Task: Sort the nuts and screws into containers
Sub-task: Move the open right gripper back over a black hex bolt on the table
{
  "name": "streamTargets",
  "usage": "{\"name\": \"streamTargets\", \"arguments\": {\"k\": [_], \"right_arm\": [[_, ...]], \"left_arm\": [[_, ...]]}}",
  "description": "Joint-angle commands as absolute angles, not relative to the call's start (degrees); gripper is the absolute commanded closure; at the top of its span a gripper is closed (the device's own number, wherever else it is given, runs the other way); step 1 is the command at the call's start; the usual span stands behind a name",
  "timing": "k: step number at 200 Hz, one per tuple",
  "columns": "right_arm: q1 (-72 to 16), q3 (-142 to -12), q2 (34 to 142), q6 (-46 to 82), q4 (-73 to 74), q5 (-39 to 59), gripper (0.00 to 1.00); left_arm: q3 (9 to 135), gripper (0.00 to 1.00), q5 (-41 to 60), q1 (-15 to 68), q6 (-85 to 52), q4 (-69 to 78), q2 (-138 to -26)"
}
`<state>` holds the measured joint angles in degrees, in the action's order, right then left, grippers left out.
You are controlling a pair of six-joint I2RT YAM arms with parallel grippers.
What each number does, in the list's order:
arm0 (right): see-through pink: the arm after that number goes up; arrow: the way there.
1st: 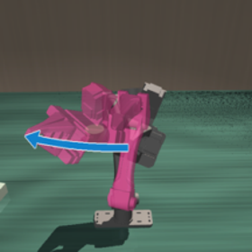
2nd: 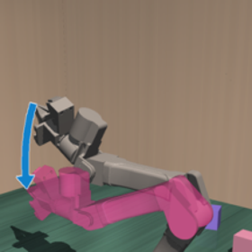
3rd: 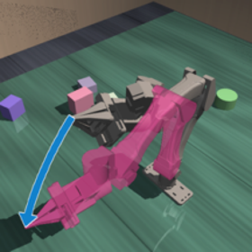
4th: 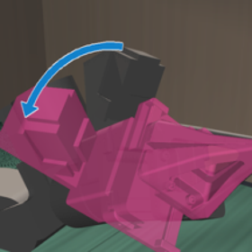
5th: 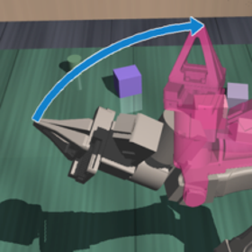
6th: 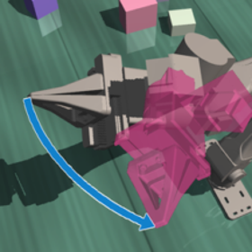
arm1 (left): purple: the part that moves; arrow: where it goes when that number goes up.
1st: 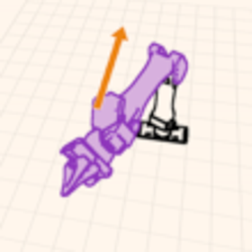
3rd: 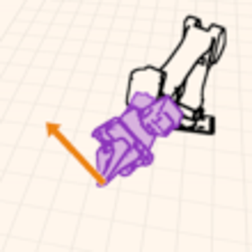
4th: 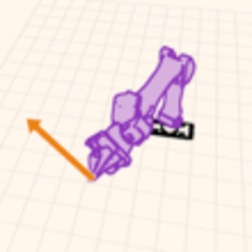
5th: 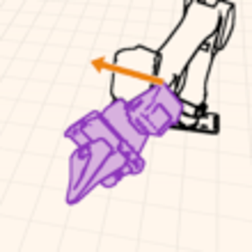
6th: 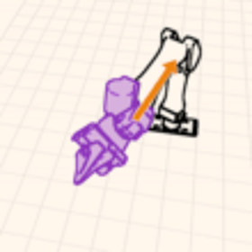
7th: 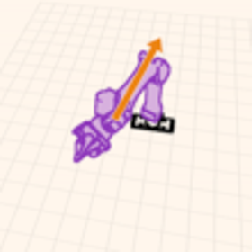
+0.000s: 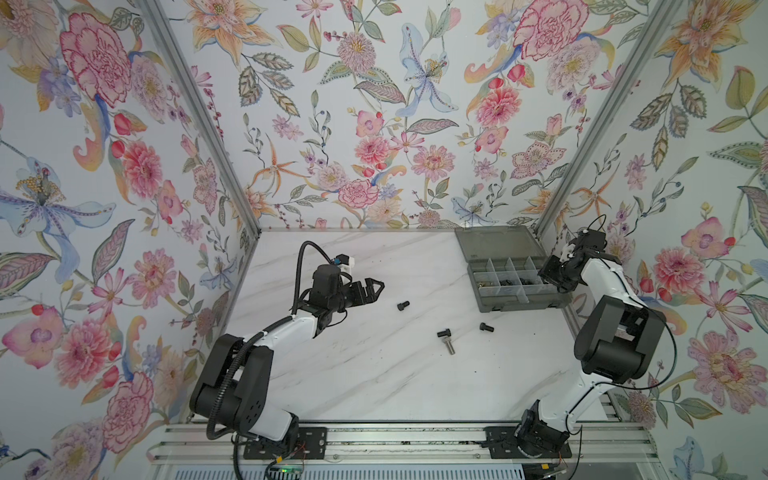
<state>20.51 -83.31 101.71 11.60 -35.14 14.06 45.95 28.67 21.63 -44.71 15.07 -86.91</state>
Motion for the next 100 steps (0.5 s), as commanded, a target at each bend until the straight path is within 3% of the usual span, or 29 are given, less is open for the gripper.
{"name": "streamTargets", "arguments": {"k": [1, 51, 100], "right_arm": [[19.08, -78.85, 95.48, 10.55, -38.27, 22.02, 0.55], [8.04, -68.68, 84.27, 10.50, -38.22, 20.04, 0.53], [-6.50, -60.81, 82.87, 14.05, -35.30, 16.72, 0.52]], "left_arm": [[47.35, 0.01, 27.51, 22.95, -43.85, 15.39, -88.72], [47.59, 0.01, 28.96, 23.12, -43.77, 16.74, -91.25], [45.26, 0.01, 29.71, 23.12, -44.91, 20.34, -91.76]]}}
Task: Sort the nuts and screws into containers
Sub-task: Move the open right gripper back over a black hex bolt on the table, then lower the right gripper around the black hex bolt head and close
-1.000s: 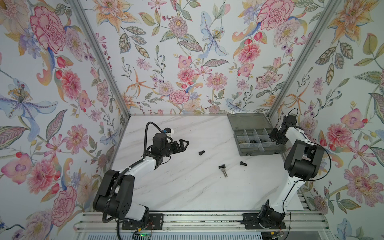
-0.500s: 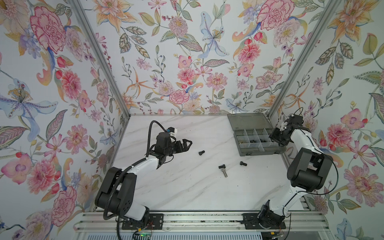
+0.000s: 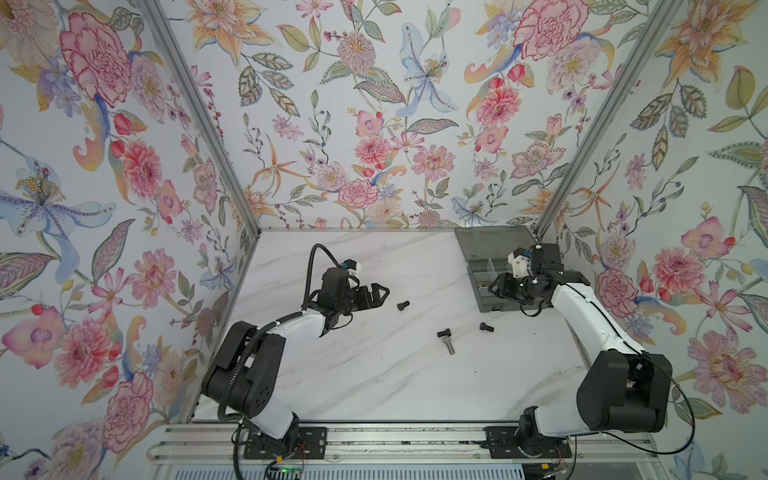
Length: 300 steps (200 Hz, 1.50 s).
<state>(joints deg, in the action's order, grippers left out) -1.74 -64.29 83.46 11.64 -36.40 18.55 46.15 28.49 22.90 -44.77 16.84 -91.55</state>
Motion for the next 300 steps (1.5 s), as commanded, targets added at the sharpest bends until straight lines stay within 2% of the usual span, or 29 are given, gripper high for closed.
{"name": "streamTargets", "arguments": {"k": [1, 74, 129, 209, 261, 300], "right_arm": [[-6.77, -60.68, 82.88, 14.10, -35.14, 16.67, 0.52], [-21.14, -57.35, 89.15, 23.64, -25.93, 16.09, 0.52], [-27.59, -68.28, 99.50, 13.57, -23.51, 15.57, 0.52], [-30.58, -78.14, 110.08, 23.75, -23.99, 15.77, 0.51], [-29.38, -76.52, 108.24, 24.52, -23.99, 16.04, 0.51], [-27.53, -73.82, 104.86, 24.43, -23.99, 16.65, 0.51]], "left_arm": [[45.22, 0.01, 29.71, 23.12, -44.91, 20.41, -91.72], [42.24, 0.01, 30.03, 22.49, -45.26, 22.54, -91.75], [39.51, 0.01, 31.07, 19.82, -45.88, 24.03, -90.01], [38.70, 0.01, 27.05, 19.03, -42.76, 20.00, -87.63], [48.79, 0.01, 16.36, 25.67, -30.15, 8.65, -92.78], [53.07, 0.01, 15.52, 28.14, -27.02, 6.78, -96.94]]}}
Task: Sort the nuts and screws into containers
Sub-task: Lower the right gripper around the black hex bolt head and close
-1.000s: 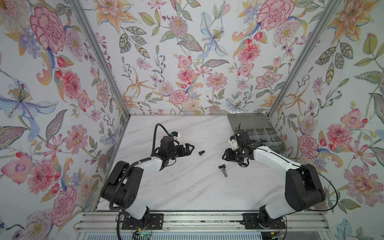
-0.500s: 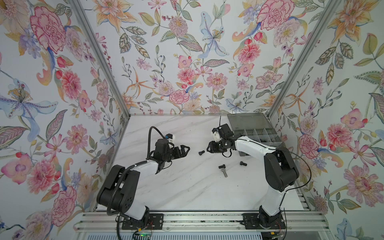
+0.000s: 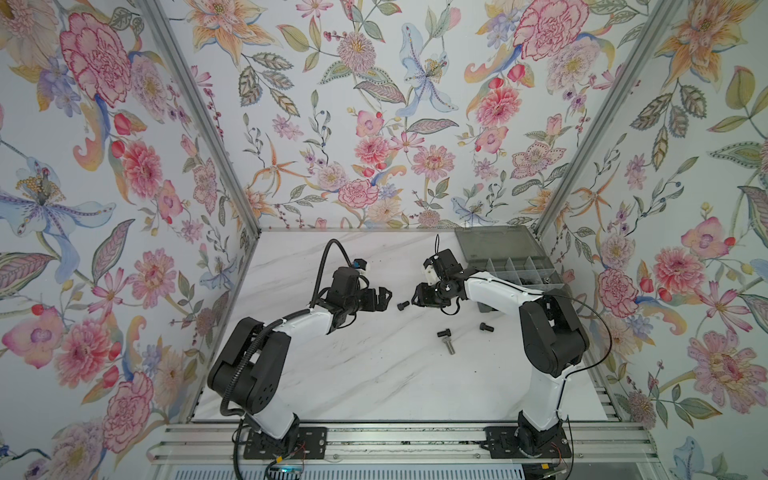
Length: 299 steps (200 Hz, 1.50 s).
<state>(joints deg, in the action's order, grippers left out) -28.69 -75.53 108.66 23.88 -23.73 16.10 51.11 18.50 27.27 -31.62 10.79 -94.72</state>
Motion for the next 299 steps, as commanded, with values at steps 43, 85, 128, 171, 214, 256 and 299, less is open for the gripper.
{"name": "streamTargets", "arguments": {"k": [43, 85, 128, 171, 214, 256, 299], "right_arm": [[-27.37, -73.33, 103.96, 22.42, -23.99, 18.24, 0.51], [-28.05, -78.10, 105.59, 7.06, -25.03, 20.25, 0.52], [-28.13, -83.46, 108.46, -10.38, -26.49, 19.73, 0.53], [-29.06, -87.41, 112.80, -26.63, -26.61, 22.40, 0.53], [-30.49, -92.18, 118.73, -35.38, -32.05, 23.13, 0.53], [-31.29, -95.74, 122.47, -37.66, -36.36, 26.51, 0.55], [-31.70, -97.56, 125.06, -38.72, -39.97, 26.10, 0.57]], "left_arm": [[52.92, 0.01, 15.14, 28.21, -26.83, 5.89, -97.05], [51.15, 0.01, 18.39, 27.82, -28.89, 7.53, -96.53], [45.78, 0.01, 26.21, 24.93, -35.22, 15.55, -95.28], [39.63, 0.01, 35.11, 20.80, -43.18, 26.74, -93.97], [38.14, 0.01, 35.16, 19.97, -43.59, 27.07, -92.47], [37.38, 0.01, 34.98, 19.22, -43.86, 27.33, -91.91], [36.98, 0.01, 34.97, 18.64, -43.68, 27.38, -92.41]]}}
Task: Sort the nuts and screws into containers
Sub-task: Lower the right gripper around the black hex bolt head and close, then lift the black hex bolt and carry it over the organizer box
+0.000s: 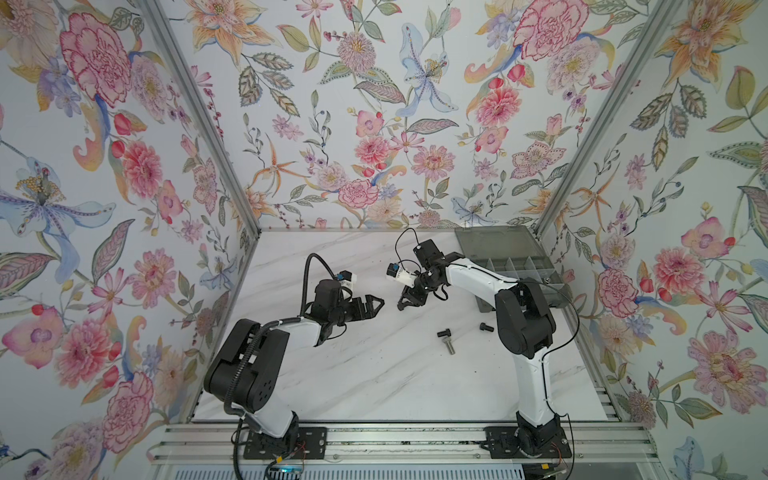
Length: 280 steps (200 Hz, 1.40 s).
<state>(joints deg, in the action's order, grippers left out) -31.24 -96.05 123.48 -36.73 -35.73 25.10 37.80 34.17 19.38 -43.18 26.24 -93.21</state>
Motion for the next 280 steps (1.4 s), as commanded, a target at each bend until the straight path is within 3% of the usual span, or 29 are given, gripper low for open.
{"name": "streamTargets", "arguments": {"k": [1, 160, 251, 280], "right_arm": [[-31.67, -97.51, 125.11, -38.70, -40.02, 26.06, 0.57], [-33.14, -100.04, 130.36, -37.23, -43.86, 20.72, 0.59], [-33.49, -97.84, 128.78, -32.49, -43.77, 19.34, 0.96], [-32.93, -97.47, 127.38, -30.84, -43.77, 21.69, 1.00]], "left_arm": [[36.99, 0.01, 34.93, 18.59, -43.68, 27.40, -92.39], [35.78, 0.01, 35.07, 17.58, -44.03, 28.51, -92.42], [34.84, 0.01, 35.42, 17.31, -44.40, 29.62, -92.00], [34.41, 0.01, 35.59, 17.27, -44.63, 30.06, -91.89]]}}
